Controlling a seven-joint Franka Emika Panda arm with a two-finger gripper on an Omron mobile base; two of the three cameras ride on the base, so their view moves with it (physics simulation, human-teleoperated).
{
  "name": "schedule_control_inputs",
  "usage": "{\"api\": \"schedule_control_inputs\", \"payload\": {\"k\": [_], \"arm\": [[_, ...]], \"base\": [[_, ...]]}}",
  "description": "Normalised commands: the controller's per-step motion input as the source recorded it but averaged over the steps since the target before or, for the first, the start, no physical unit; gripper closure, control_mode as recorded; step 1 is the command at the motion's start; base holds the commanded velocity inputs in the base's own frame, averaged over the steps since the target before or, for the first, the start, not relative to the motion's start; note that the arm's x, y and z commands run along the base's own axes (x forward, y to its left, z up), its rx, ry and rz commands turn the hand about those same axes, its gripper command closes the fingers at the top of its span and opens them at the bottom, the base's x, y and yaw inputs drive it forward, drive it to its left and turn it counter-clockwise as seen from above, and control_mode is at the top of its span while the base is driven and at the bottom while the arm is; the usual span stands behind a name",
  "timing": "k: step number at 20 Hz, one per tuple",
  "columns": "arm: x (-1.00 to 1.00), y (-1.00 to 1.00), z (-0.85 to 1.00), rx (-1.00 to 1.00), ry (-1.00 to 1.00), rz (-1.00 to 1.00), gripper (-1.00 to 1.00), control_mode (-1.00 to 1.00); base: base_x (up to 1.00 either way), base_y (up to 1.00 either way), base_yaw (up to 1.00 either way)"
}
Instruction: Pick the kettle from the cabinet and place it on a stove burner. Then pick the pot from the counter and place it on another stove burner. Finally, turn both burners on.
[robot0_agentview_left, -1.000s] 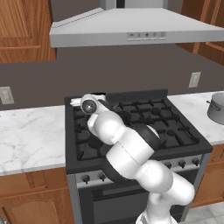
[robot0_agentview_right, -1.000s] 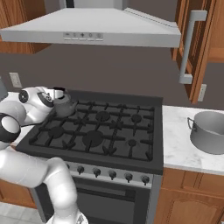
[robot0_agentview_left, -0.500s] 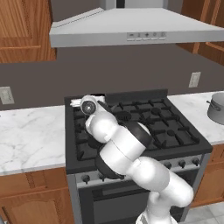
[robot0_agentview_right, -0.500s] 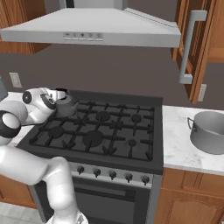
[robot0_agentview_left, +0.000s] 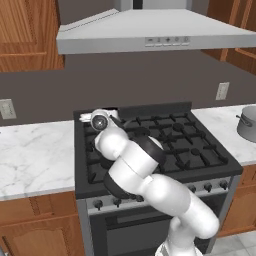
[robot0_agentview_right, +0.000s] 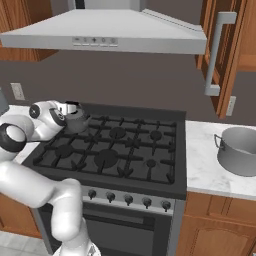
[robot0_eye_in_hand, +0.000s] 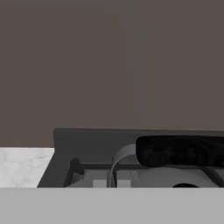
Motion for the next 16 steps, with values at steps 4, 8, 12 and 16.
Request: {"api": "schedule_control_inputs", "payload": {"k": [4,8,12,16], "arm": [[0.25,0.07,-0.11,0.00,0.00,0.00,1.00,-1.00],[0.26,0.04,-0.09,0.00,0.00,0.00,1.00,-1.00],[0.27,0.04,-0.09,0.00,0.00,0.00,1.00,-1.00],[0.27,0.06,-0.11,0.00,0.00,0.00,1.00,-1.00]], "base": [[0.00,0.00,0.00],[0.00,0.00,0.00],[0.00,0.00,0.00],[0.00,0.00,0.00]]}}
